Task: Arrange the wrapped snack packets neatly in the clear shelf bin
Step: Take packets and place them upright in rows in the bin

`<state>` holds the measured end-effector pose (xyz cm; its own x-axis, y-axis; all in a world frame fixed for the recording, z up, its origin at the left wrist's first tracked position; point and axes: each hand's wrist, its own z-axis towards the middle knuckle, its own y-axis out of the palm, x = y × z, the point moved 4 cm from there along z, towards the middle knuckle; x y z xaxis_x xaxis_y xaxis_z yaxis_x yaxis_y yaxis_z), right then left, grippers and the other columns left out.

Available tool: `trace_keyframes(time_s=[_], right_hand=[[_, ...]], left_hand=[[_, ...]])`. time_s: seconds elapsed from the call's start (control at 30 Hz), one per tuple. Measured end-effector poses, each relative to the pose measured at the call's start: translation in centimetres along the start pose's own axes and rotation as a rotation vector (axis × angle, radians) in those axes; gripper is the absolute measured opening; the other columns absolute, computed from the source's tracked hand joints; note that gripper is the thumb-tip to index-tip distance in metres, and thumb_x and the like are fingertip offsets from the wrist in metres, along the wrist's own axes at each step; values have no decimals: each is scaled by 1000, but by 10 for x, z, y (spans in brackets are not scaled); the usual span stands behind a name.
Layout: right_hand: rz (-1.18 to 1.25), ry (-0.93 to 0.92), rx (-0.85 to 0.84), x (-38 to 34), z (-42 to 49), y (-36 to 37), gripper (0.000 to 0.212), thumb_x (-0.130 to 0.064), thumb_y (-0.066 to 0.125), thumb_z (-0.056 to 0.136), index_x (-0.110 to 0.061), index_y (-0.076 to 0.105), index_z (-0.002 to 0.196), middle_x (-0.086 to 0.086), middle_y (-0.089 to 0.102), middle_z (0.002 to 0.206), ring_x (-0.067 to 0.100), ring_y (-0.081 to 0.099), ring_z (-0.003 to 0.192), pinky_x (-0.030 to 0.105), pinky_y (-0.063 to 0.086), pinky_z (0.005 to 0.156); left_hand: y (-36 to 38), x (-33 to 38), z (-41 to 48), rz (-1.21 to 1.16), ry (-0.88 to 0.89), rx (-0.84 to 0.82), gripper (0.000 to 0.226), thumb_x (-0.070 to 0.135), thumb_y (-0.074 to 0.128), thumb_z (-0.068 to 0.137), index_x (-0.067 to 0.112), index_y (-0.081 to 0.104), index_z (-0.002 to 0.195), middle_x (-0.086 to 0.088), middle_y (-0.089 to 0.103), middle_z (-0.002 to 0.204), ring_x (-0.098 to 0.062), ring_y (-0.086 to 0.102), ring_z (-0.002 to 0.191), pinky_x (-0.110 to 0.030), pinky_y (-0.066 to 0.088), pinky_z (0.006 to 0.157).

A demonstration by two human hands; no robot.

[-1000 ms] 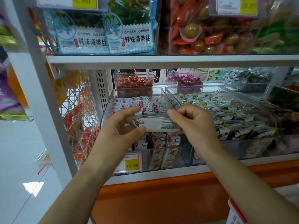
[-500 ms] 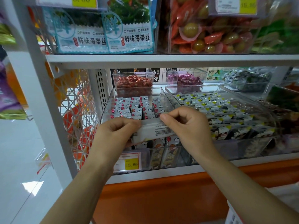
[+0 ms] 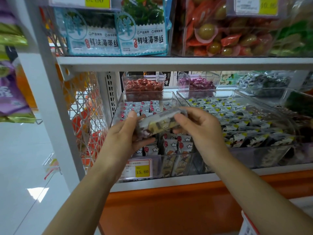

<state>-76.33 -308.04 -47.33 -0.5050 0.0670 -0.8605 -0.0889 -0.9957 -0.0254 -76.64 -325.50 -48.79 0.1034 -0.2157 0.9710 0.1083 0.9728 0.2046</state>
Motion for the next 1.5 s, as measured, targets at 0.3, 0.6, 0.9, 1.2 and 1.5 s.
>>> trace_keyframes(time_s=[0.3, 0.6, 0.9, 1.2, 1.5], right_hand=[[-539, -133, 72, 3, 31, 9, 19, -22, 72, 81, -16, 65, 98, -16, 57, 80, -2, 55, 72, 6, 41, 66], [-1003, -60, -419, 35, 45, 56, 19, -31, 65, 86, -19, 69, 100, 1, 66, 101, 23, 53, 104, 38, 46, 87], [-956, 95, -572, 38, 60, 54, 39, 3, 42, 90, -17, 71, 106, 5, 64, 122, 14, 54, 112, 24, 44, 89], [-985, -4, -425, 43, 88, 60, 18, -6, 58, 89, -12, 71, 99, 4, 68, 111, 19, 59, 107, 36, 48, 94], [-881, 17, -430, 45, 91, 63, 6, -14, 66, 85, -13, 63, 80, 0, 64, 89, 14, 57, 85, 32, 49, 81]], left_hand=[[-11, -8, 10, 1671, 394, -22, 55, 44, 16, 95, 25, 27, 146, 6, 20, 156, -14, 2, 145, -46, -7, 114], [-20, -23, 10, 1861, 275, -89, 60, 45, 1, 94, 23, 4, 150, 6, 3, 159, -12, -9, 145, -54, -7, 113], [-19, -20, 11, 1667, 260, -92, 54, 45, 12, 98, 26, 16, 149, 10, 8, 158, -8, -8, 144, -52, -8, 113], [-20, -18, 11, 1581, 248, -96, 52, 42, 15, 99, 24, 19, 148, 8, 10, 158, -7, -7, 144, -52, -8, 113], [-21, -11, 10, 1479, 331, -19, 47, 38, 25, 99, 23, 30, 144, 9, 24, 153, -7, 3, 144, -48, -6, 114]])
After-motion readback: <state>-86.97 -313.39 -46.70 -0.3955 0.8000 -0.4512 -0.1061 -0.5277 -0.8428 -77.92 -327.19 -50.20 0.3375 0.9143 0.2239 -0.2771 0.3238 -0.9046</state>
